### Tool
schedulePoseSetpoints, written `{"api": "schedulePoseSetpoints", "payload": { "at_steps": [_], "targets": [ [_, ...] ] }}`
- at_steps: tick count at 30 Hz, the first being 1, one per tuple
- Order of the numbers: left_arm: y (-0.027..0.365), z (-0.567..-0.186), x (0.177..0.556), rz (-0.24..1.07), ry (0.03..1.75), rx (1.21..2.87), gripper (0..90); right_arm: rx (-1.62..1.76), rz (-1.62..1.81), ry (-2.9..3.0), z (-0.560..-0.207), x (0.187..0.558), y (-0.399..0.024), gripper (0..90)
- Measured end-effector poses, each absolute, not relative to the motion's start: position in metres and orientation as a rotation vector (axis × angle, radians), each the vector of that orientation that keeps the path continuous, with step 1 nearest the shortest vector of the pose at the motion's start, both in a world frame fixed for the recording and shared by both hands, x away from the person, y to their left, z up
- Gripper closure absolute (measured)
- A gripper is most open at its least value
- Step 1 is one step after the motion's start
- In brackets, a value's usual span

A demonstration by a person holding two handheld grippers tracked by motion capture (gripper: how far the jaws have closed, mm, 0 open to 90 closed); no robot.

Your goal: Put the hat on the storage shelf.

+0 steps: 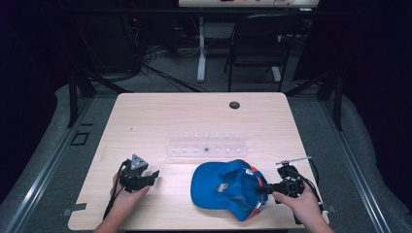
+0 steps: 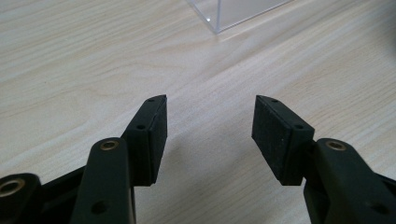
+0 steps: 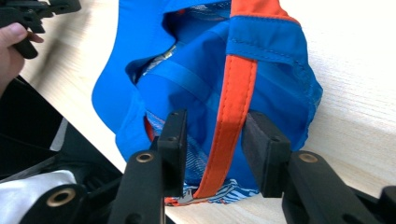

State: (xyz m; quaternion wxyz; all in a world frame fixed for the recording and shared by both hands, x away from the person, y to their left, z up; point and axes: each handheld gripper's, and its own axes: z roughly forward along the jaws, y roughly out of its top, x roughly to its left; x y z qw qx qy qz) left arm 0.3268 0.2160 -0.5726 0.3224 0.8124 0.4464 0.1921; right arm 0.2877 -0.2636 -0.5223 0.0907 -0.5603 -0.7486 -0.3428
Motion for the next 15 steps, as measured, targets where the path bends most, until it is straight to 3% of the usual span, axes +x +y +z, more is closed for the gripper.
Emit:
{"api": "schedulePoseSetpoints", "payload": {
  "at_steps": [15],
  "targets": [
    [0.2165, -0.5728, 0.3271, 0.507, 1.173, 2.133, 45.4, -1.630, -0.987, -2.223, -0.5167, 0.2892, -0.2612, 76.5]
  ]
}}
